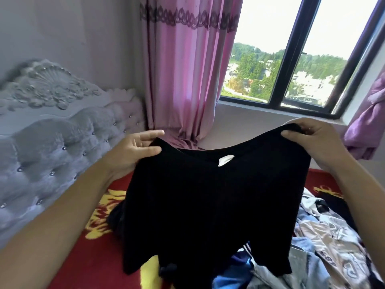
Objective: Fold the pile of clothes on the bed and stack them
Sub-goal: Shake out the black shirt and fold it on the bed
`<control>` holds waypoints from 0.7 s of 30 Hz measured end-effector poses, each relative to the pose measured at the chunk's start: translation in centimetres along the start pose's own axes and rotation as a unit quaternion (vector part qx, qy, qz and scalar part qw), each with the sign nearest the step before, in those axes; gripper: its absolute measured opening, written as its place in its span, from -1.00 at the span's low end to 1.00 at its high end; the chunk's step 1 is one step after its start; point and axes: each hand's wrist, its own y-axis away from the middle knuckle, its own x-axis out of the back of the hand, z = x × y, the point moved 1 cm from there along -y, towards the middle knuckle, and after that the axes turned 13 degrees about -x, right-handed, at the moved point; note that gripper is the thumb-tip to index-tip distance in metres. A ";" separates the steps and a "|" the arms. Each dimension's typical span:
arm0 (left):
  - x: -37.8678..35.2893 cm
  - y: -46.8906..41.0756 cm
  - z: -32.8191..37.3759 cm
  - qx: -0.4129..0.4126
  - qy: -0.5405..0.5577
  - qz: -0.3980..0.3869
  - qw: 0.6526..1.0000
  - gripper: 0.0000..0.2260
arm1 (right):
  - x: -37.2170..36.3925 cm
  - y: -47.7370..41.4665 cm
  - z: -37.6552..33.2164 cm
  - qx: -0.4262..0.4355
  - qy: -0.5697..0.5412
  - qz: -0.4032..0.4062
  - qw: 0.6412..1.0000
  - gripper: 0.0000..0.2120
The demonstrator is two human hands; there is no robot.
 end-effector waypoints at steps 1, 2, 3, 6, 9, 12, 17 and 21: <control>-0.1 0.4 -0.2 0.050 -0.015 -0.037 0.998 -0.26 | 0.0 0.0 0.3 -0.004 0.007 -0.003 1.000 -0.54; -0.4 0.9 -0.4 0.101 -0.042 -0.075 0.991 -0.25 | -0.2 0.3 0.4 -0.009 0.018 -0.014 1.000 -0.55; -0.6 1.4 -0.9 0.143 -0.072 -0.104 0.982 -0.26 | -0.4 0.4 0.8 -0.018 0.019 -0.026 0.999 -0.57; -0.3 3.3 -2.9 0.203 -0.072 -0.126 0.968 -0.37 | -1.2 1.1 2.7 -0.052 0.017 -0.056 0.997 -0.61; 0.2 5.9 -5.3 0.237 0.014 -0.113 0.965 -0.53 | -2.2 2.8 5.8 -0.089 0.037 -0.123 0.988 -0.64; -0.6 9.6 -8.9 0.305 -0.019 -0.126 0.944 -0.76 | -3.5 5.2 10.6 -0.146 0.095 -0.233 0.957 -0.67; -3.4 14.9 -15.0 0.370 -0.038 -0.096 0.923 -0.80 | -6.2 8.5 19.2 -0.192 0.314 -0.455 0.811 -0.76; -4.4 16.9 -16.8 0.451 -0.056 -0.132 0.881 -0.59 | -6.9 9.3 23.6 -0.221 0.317 -0.474 0.791 -0.63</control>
